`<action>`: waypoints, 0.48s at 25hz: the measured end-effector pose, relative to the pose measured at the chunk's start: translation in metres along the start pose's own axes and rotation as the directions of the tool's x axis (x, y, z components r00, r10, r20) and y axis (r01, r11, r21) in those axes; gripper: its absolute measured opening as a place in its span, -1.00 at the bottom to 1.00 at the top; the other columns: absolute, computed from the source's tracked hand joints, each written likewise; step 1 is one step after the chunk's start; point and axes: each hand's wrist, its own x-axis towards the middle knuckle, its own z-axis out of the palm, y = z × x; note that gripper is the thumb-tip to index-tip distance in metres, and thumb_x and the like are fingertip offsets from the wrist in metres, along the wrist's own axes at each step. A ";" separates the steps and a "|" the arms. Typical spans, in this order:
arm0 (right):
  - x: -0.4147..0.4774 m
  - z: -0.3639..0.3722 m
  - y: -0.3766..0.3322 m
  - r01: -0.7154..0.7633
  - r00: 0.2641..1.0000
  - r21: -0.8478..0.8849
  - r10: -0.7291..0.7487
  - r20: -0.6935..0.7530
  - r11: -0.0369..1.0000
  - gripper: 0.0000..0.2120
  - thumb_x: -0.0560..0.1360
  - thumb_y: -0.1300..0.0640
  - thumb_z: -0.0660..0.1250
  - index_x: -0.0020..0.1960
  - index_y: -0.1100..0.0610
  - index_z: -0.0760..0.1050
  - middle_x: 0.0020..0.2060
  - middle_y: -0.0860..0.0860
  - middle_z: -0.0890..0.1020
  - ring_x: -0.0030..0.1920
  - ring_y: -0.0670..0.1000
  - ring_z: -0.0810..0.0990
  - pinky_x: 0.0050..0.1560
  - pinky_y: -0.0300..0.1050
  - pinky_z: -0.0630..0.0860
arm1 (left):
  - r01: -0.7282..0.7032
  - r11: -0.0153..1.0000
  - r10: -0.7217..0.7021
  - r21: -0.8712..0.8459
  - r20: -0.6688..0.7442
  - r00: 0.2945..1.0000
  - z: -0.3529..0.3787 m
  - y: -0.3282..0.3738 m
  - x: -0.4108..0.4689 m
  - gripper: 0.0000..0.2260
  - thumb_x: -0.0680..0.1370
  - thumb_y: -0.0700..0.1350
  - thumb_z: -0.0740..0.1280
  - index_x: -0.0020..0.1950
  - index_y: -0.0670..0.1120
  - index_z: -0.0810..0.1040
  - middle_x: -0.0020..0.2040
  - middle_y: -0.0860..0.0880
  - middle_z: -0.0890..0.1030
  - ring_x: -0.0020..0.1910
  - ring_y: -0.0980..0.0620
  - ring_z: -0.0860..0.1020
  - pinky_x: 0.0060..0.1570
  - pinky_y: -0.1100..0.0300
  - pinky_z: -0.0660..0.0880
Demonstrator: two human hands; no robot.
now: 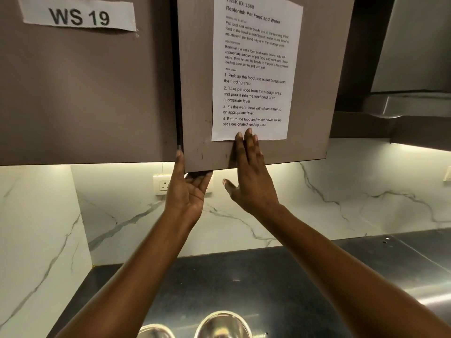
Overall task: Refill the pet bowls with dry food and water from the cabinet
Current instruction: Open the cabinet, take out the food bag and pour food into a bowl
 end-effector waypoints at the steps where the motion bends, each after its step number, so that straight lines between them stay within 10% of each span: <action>1: -0.003 -0.001 0.000 0.005 1.000 0.010 -0.004 -0.016 1.000 0.10 0.56 -0.08 0.51 0.75 0.13 -0.21 0.75 0.09 -0.19 0.74 0.14 -0.20 0.67 0.21 0.21 | -0.007 1.000 0.007 0.007 0.020 1.000 -0.001 -0.001 -0.007 -0.61 0.62 0.11 0.41 0.37 -0.06 0.55 0.34 -0.24 0.67 0.32 -0.23 0.67 0.42 -0.11 0.54; 9: -0.043 -0.044 0.012 0.049 0.996 0.127 -0.038 -0.086 0.991 -0.02 0.62 0.02 0.46 0.75 0.14 -0.16 0.76 0.09 -0.12 0.75 0.14 -0.11 0.55 0.23 0.43 | -0.249 0.962 0.244 0.116 0.052 0.968 0.021 -0.038 -0.086 -0.64 0.66 0.04 0.35 0.44 -0.03 0.54 0.27 -0.13 0.69 0.31 -0.19 0.68 0.17 0.01 0.68; 12: -0.061 -0.072 0.024 0.046 0.991 0.220 -0.017 -0.130 0.974 -0.01 0.60 0.03 0.49 0.75 0.12 -0.12 0.76 0.04 -0.06 0.75 0.09 -0.06 0.63 -0.02 0.23 | -0.404 0.898 0.384 0.176 0.141 0.913 0.038 -0.060 -0.124 -0.56 0.52 0.16 0.48 0.31 -0.01 0.58 0.18 -0.05 0.71 0.28 -0.15 0.67 0.09 0.09 0.68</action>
